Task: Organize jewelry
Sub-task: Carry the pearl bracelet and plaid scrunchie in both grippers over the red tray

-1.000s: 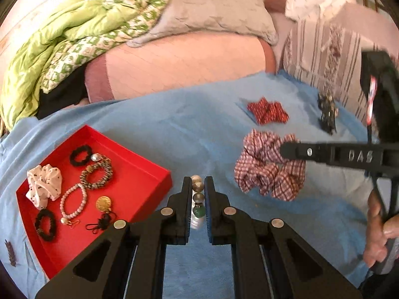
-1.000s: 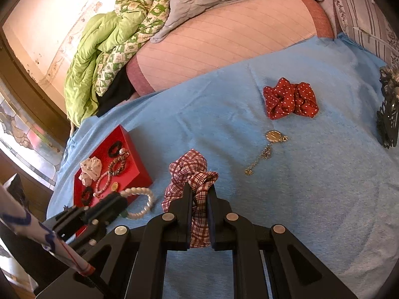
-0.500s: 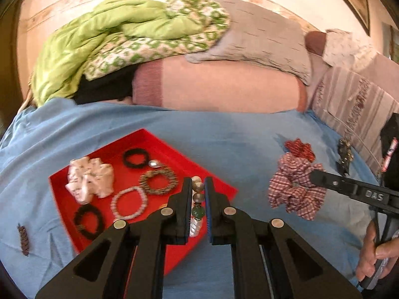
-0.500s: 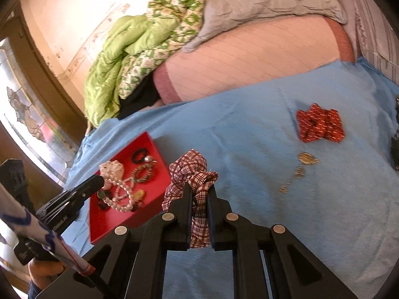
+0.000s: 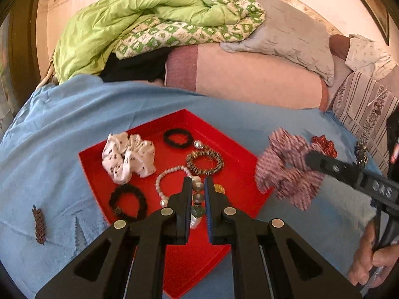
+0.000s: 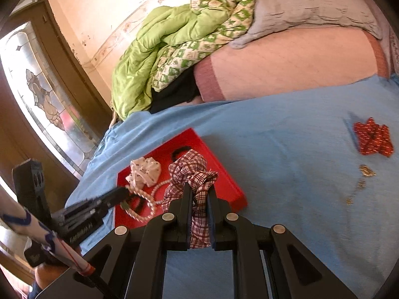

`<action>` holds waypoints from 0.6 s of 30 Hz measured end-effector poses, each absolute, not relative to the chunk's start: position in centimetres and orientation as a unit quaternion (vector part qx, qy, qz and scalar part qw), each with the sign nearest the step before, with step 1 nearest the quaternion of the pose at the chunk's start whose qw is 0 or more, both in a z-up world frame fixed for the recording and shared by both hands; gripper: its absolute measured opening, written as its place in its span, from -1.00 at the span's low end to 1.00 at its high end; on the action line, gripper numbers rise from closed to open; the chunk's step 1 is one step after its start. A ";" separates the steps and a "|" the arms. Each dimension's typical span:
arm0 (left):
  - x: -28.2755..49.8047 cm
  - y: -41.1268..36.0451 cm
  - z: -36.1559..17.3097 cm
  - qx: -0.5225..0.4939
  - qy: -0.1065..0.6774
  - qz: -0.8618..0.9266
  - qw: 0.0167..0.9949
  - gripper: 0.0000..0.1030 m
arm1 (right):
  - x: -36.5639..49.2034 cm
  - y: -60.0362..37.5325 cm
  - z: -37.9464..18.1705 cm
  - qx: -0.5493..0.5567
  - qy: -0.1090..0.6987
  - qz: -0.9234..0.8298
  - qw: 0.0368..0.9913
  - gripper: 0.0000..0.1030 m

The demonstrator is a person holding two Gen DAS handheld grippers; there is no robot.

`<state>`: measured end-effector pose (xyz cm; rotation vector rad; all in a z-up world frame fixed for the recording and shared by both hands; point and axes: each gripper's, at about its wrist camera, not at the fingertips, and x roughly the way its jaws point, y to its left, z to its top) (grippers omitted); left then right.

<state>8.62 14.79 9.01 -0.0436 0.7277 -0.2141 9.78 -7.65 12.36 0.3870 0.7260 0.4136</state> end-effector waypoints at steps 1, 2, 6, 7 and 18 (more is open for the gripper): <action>8.6 14.8 8.8 -0.019 0.359 -0.105 0.927 -0.82 | 10.2 -7.2 12.1 0.191 0.351 0.199 0.895 -0.78; 8.5 14.8 8.5 -0.015 0.362 -0.104 0.926 -0.82 | 10.5 -6.9 11.9 0.194 0.353 0.200 0.893 -0.78; 8.3 15.0 7.3 -0.006 0.380 -0.103 0.919 -0.82 | 11.9 -5.3 10.5 0.200 0.363 0.198 0.888 -0.78; 8.2 15.0 7.0 -0.004 0.385 -0.103 0.917 -0.82 | 12.1 -5.0 10.1 0.198 0.366 0.195 0.888 -0.78; 8.5 13.7 5.0 0.020 0.412 -0.104 0.905 -0.82 | 14.2 -4.1 7.4 0.181 0.395 0.177 0.883 -0.78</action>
